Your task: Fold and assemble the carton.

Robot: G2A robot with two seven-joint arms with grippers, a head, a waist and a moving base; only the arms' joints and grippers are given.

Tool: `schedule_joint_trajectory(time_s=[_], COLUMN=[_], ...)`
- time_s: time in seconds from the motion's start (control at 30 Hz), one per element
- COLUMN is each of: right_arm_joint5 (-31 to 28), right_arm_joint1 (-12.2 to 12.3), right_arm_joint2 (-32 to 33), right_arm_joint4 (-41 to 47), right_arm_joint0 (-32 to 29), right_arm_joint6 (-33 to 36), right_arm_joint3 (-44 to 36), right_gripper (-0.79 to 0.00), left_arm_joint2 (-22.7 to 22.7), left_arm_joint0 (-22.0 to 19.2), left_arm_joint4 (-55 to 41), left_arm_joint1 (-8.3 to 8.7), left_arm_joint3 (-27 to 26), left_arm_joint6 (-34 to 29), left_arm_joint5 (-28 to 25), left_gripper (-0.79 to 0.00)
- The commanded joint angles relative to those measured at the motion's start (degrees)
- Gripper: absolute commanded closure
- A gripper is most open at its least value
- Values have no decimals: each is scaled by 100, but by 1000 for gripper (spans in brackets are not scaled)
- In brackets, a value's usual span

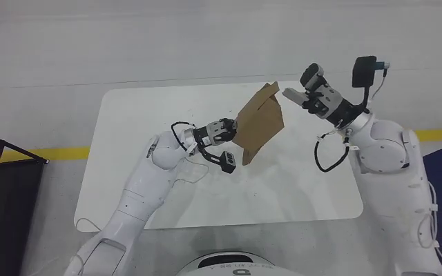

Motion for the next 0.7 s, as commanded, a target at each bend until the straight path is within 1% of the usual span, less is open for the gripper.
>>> schedule_joint_trajectory(time_s=[0.0, 0.13, 0.3, 0.57, 0.67], right_arm_joint5=[-127, -59, 220, 206, 169], right_arm_joint1=[9, 28, 21, 29, 30], right_arm_joint2=[26, -114, -362, -601, -607], right_arm_joint4=[4, -385, -733, -667, -494], right_arm_joint0=[-56, -41, 138, 310, 355], right_arm_joint6=[12, 342, 469, 769, 717], right_arm_joint3=[-102, -232, -16, 175, 191], right_gripper=[-785, -785, -785, -785, -785], left_arm_joint2=[0, 0, 0, 0, 0], left_arm_joint0=[0, 0, 0, 0, 0], left_arm_joint4=[0, 0, 0, 0, 0], left_arm_joint1=[0, 0, 0, 0, 0], left_arm_joint3=[0, 0, 0, 0, 0], left_arm_joint6=[0, 0, 0, 0, 0], left_arm_joint5=[0, 0, 0, 0, 0], left_gripper=[0, 0, 0, 0, 0])
